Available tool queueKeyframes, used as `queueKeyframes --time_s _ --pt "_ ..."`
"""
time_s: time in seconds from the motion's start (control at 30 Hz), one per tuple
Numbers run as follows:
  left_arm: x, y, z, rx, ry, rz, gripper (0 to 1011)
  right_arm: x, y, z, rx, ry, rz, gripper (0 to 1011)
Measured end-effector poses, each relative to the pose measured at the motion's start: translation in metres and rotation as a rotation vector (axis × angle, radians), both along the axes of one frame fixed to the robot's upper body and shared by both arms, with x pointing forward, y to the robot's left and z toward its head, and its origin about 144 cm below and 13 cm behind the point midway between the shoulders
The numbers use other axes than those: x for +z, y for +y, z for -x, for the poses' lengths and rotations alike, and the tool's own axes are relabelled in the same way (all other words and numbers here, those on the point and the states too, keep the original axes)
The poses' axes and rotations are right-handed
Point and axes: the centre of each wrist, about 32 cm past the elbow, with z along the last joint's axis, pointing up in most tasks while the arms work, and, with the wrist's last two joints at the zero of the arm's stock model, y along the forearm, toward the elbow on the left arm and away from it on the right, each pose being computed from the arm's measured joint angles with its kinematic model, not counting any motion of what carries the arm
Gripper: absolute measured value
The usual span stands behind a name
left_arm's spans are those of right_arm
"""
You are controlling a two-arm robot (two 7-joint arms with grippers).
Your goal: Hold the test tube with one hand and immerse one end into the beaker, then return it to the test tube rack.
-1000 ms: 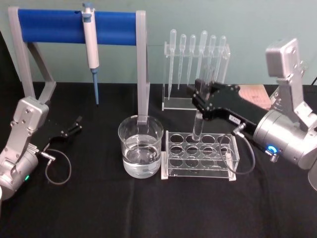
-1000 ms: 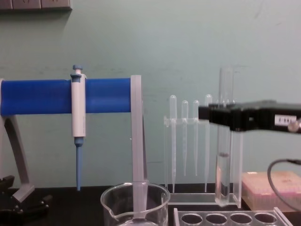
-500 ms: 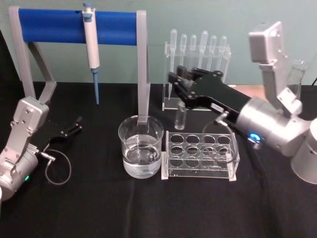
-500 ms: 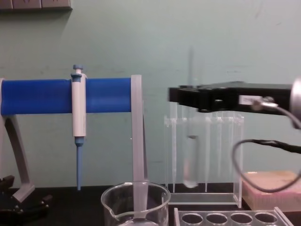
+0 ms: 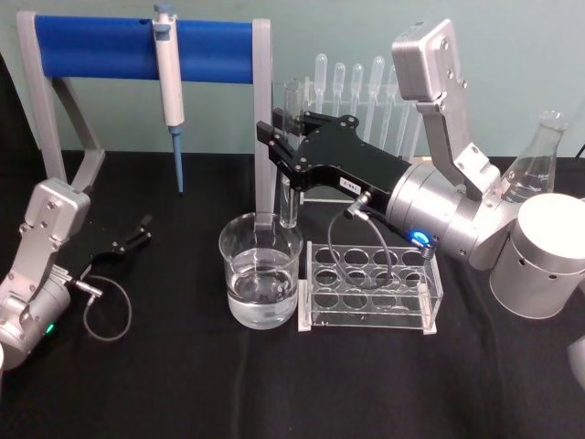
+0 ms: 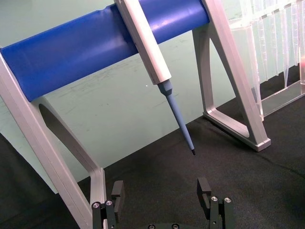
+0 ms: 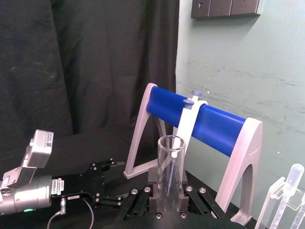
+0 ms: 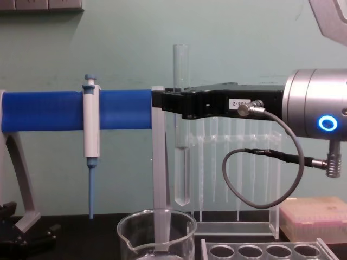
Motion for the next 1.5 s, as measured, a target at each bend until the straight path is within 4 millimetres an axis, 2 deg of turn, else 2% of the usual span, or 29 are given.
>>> queueKeyframes --time_s 1.5 --pt "0.0 0.0 0.0 0.0 0.0 0.0 1000 -0.0003 -0.0018 -0.0001 -0.006 0.001 0.0 233"
